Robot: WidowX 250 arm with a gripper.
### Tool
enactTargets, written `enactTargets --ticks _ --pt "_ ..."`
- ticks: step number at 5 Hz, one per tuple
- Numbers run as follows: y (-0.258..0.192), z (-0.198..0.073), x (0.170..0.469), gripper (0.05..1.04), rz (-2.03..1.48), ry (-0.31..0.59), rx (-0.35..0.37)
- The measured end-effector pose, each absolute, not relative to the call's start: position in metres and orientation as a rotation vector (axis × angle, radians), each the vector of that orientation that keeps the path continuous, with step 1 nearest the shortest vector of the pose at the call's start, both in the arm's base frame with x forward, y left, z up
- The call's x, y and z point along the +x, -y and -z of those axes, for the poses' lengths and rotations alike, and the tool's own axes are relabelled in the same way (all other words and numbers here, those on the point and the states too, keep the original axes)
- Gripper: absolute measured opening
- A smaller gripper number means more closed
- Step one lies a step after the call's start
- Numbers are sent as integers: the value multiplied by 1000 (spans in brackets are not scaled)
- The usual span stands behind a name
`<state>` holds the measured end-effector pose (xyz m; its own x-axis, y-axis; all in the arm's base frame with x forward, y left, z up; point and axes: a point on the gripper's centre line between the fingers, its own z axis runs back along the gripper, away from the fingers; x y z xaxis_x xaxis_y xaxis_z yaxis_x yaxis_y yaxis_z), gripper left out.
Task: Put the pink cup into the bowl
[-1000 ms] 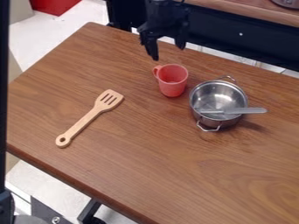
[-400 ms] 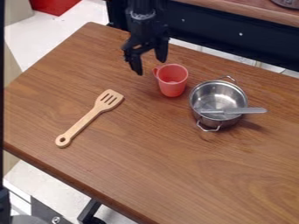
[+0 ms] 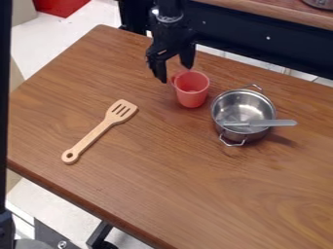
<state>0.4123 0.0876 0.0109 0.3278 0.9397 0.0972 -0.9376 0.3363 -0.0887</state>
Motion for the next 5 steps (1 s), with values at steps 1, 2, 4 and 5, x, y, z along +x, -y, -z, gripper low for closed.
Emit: enactTargets --ticks 1,2,4,5 --pt "-86 -2 413 995 -1256 105 5" --pt "-87 3 411 995 -1276 85 26" --pt "-85 8 410 995 -1277 68 18" --pt "-85 8 408 995 -1259 48 10"
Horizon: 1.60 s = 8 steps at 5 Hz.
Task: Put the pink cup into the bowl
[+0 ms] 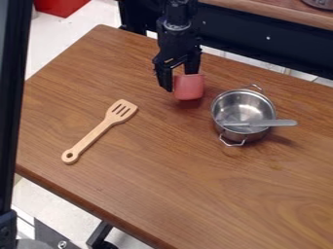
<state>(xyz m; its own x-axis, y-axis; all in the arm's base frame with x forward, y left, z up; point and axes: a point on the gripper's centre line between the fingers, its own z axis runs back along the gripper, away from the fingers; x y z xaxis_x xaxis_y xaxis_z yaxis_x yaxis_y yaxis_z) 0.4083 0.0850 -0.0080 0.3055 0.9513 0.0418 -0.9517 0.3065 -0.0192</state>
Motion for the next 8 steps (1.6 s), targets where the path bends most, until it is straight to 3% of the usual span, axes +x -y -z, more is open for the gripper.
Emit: enactTargets --ticks 1,2,4,5,6,8 --pt "-85 15 402 981 -1225 40 24" --pt "-79 24 394 889 -1180 18 36" --pt "-79 25 394 333 -1151 20 29" --pt "-77 12 394 139 -1112 61 25" --pt "-75 11 391 61 -1098 48 23" --pt "-65 -29 391 57 -1090 84 -56"
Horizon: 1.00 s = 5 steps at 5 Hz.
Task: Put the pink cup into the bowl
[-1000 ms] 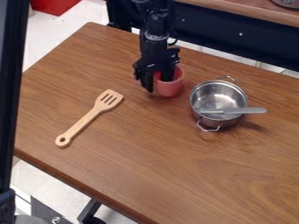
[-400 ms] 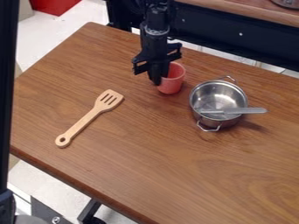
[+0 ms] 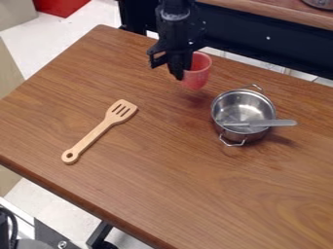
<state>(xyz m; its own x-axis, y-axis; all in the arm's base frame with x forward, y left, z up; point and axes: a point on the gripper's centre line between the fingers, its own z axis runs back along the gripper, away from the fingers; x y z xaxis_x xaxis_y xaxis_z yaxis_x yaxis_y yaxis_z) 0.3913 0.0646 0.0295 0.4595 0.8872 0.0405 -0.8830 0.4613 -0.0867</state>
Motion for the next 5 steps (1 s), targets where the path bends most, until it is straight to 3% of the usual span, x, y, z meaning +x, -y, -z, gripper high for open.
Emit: enactTargets --ticks 1,2,3,5 --pt "-54 -50 390 57 -1050 92 -126" --pt "-34 -57 388 57 -946 42 -145" --pt "-7 -55 391 57 -847 60 -116" --pt "33 -20 388 57 -764 74 -64"
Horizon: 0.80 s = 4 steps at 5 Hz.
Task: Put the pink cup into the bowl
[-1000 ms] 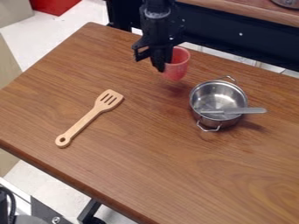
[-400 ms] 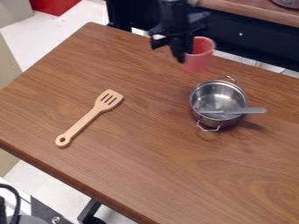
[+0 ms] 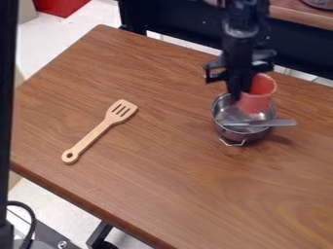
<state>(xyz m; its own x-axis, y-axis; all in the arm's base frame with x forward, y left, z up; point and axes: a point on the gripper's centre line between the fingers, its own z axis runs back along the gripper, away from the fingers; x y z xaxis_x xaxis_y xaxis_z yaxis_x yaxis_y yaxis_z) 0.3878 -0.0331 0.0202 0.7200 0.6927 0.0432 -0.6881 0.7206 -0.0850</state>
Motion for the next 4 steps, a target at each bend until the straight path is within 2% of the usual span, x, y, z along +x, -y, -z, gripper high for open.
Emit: enactTargets --ticks 1,3,4 --pt "36 -8 387 57 -772 68 -41" --pt "27 -12 392 80 -806 85 -38" --pt "26 -7 391 231 -805 57 -19"
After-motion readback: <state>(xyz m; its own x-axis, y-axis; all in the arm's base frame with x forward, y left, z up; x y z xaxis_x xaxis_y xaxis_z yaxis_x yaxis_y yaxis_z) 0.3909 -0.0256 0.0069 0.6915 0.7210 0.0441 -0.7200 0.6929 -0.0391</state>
